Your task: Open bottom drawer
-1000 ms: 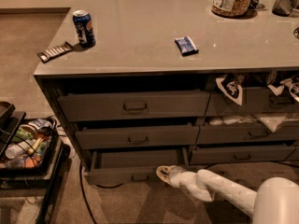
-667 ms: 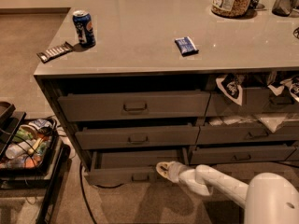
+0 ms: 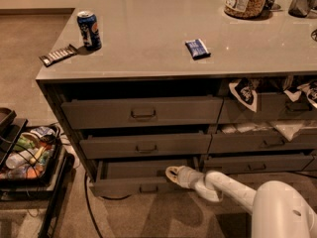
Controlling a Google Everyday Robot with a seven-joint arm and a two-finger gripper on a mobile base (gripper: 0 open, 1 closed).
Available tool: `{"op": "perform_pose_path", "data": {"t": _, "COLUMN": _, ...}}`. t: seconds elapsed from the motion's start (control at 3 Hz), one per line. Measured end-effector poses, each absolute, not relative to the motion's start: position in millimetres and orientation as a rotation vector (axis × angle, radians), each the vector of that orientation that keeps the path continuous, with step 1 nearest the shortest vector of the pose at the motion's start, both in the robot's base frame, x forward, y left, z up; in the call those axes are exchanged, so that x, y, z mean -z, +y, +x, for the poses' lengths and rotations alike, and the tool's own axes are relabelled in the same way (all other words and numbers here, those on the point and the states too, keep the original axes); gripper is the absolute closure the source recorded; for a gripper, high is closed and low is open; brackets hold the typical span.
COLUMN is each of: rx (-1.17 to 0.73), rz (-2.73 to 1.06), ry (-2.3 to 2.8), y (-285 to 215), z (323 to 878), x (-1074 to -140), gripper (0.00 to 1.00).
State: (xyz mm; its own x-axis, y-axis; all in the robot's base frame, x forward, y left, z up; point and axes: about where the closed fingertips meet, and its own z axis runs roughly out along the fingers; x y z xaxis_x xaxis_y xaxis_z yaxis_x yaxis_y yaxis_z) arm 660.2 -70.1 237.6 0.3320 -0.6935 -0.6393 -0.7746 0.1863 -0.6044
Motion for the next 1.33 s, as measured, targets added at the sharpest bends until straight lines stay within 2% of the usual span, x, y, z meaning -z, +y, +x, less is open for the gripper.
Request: {"op": "perform_pose_path", "data": {"t": 1.33, "rx": 0.022, "rz": -1.58, "ry": 1.414, "y": -69.1, "z": 708.2, "x": -211.4, "gripper": 1.0}}
